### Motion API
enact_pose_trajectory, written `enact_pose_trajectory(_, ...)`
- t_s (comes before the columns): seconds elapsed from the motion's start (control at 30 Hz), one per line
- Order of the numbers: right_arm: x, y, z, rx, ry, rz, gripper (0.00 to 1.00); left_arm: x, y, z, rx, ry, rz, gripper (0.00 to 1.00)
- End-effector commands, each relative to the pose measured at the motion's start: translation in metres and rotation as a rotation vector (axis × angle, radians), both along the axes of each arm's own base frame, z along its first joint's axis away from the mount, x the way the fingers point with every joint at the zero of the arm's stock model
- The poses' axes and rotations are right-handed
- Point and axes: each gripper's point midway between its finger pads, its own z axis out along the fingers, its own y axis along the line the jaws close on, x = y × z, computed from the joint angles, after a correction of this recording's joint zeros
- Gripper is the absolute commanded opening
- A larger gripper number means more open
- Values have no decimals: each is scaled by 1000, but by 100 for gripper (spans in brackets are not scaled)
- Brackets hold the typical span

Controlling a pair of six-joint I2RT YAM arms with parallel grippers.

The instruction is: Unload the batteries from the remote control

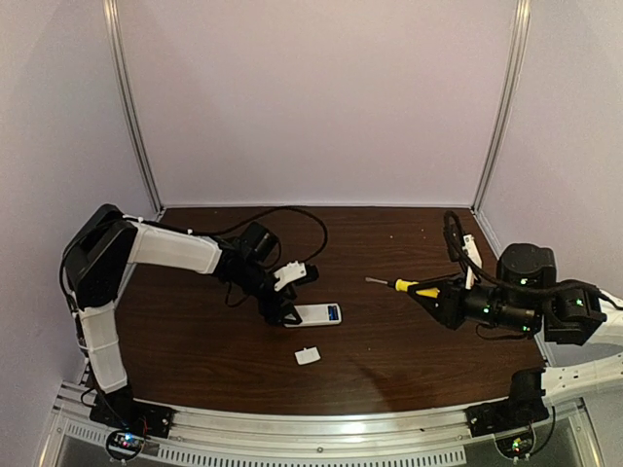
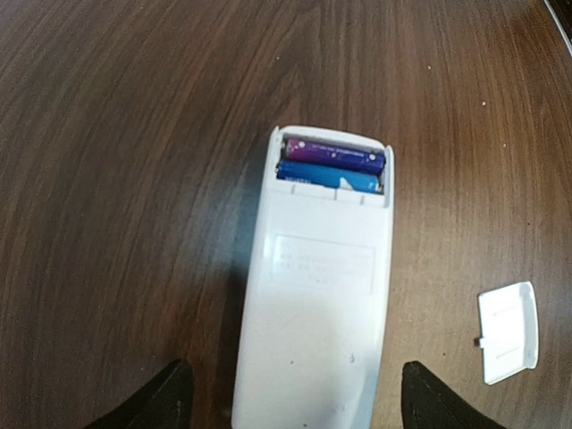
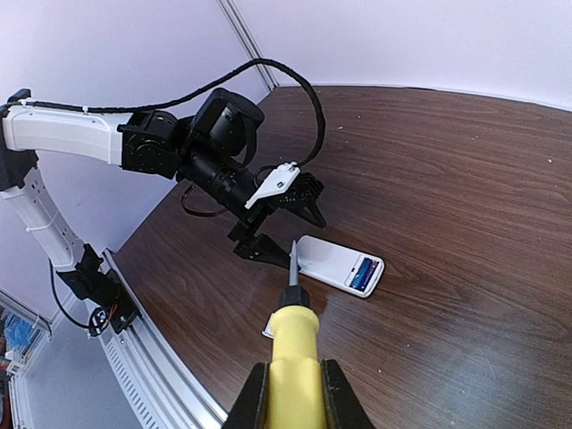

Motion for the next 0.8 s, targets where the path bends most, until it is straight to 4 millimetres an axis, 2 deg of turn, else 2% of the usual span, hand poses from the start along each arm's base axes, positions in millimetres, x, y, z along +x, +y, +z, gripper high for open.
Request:
enact_pose_trajectory(0.0,2,-4,-7,-35,-9,-14,0,-8,-5,-9,-7,16,-35,81)
enact_pose_trajectory(0.43,0,-3,-6,-37,-14,1,0,-7,-17,-27,56,-59,-23,77)
enact_pose_trajectory(0.63,0,-3,-7,-41,-14,3,0,-13,-21,-33,78,-54,-1,62)
enact_pose_trajectory(0.77,0,-2,-7,-40,-14,4,0,-12,-26,-32,102,-73,77,58)
